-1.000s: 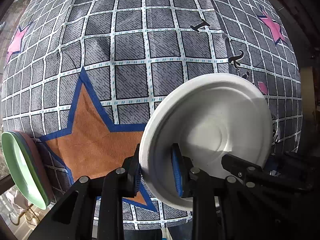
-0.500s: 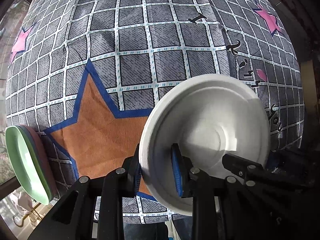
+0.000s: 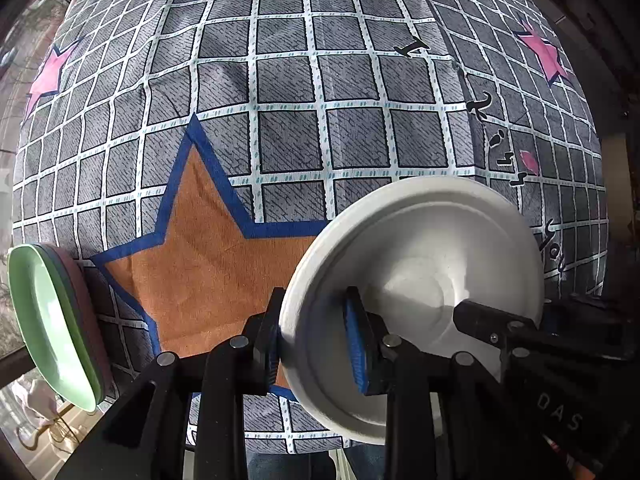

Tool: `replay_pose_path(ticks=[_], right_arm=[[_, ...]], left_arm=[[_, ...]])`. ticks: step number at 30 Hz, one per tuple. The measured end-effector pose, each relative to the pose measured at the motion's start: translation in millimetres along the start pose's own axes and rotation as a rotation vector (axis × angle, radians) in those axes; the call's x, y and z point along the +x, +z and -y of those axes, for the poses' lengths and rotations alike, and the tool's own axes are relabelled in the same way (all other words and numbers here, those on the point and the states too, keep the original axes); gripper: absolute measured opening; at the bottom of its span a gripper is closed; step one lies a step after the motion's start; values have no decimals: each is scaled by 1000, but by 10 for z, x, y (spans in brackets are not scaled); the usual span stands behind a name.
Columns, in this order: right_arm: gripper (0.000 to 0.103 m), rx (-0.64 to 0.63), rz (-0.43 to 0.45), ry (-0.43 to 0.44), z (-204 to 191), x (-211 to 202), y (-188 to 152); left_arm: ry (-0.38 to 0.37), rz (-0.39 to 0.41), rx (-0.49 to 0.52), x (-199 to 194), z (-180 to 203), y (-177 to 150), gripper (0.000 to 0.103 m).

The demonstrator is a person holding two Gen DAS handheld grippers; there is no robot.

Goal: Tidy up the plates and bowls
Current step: 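Carry the stacked white bowls with both tools toward the green plate stack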

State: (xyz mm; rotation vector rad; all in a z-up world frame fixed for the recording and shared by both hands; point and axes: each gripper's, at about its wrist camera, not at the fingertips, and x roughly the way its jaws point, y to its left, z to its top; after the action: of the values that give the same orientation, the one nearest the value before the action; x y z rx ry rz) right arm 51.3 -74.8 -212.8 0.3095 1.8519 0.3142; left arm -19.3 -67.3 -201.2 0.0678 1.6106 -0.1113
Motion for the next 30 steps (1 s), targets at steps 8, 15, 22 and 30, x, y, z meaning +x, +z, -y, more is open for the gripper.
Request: replay_pose_path(ticks=[8,15,22,30], right_arm=[[20,-19,-7,4,-146,-103,83],[20,-64,-5,-9,-457,-93,185],[21,-95,4,-23,-828,-91,132],[21,-99,34,-3,-1345,-73,33]], left_arm=[[26,14,-5,-220,-168,-109,31],[23,24,-47,-425,-586,-178,31],[23,42,-54,-626,-1205,-287,31],[22,73,-49,-907,-2147,-198,31]])
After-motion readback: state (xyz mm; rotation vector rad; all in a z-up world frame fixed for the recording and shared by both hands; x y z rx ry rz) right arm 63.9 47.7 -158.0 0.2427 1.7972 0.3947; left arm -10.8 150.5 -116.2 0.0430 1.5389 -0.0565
